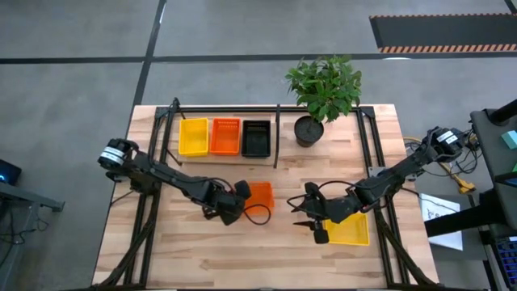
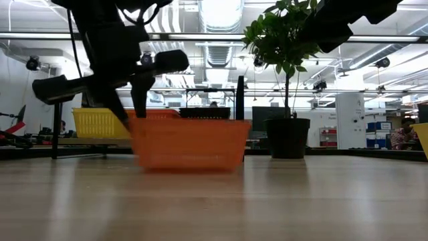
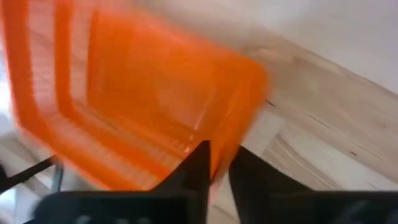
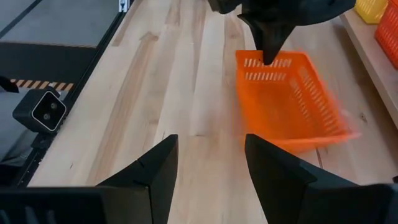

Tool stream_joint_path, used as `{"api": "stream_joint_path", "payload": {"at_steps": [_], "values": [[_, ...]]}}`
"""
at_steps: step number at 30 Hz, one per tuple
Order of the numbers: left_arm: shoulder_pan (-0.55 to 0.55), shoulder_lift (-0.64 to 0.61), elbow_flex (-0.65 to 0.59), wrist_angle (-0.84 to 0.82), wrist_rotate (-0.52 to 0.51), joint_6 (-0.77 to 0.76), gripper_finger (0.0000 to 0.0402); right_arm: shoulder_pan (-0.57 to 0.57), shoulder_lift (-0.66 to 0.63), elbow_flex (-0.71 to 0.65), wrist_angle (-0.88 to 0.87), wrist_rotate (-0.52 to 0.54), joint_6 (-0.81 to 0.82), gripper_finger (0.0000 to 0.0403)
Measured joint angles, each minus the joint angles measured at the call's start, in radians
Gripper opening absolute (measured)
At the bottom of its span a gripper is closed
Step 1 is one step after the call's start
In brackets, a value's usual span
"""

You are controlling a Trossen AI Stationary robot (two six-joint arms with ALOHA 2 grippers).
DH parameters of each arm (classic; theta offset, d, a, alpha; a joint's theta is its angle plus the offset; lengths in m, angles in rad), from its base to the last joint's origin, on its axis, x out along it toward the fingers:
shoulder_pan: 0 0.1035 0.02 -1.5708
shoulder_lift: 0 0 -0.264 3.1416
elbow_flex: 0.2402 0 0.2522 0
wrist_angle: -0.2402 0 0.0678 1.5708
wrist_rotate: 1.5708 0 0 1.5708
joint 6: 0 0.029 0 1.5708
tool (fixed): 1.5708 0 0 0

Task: Stack baskets on shelf by color
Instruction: Stack the orange basket on the orange basket on the shelf

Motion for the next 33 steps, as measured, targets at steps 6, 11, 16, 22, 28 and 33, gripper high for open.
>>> {"api": "stream_joint_path", "payload": {"at_steps": [6,11,16,22,28,33], "values": [[-0.037,0.000,0.031,-0.001,0.002,-0.014,0.0005,0.000,0.000,0.000,-0.006,0.000,-0.006,0.0178],[-0.103,0.000,0.114,-0.019,-0.056,-0.104,0.0002,0.000,0.000,0.000,-0.033,0.000,-0.008,0.0178],[-0.135,-0.002,0.299,-0.163,-0.248,-0.273,0.0001,0.000,0.000,0.000,-0.033,0.000,-0.016,0.0178],[-0.040,-0.018,0.485,-0.461,-0.324,-0.578,0.0001,0.000,0.000,0.000,-0.037,0.000,-0.034,0.0178],[0.123,-0.066,0.497,-0.530,-0.317,-0.732,0.0000,0.000,0.000,0.000,-0.050,0.000,-0.016,0.0178],[0.263,-0.078,0.495,-0.571,-0.263,-0.771,0.0000,0.000,0.000,0.000,-0.050,0.000,-0.016,0.0178]]}}
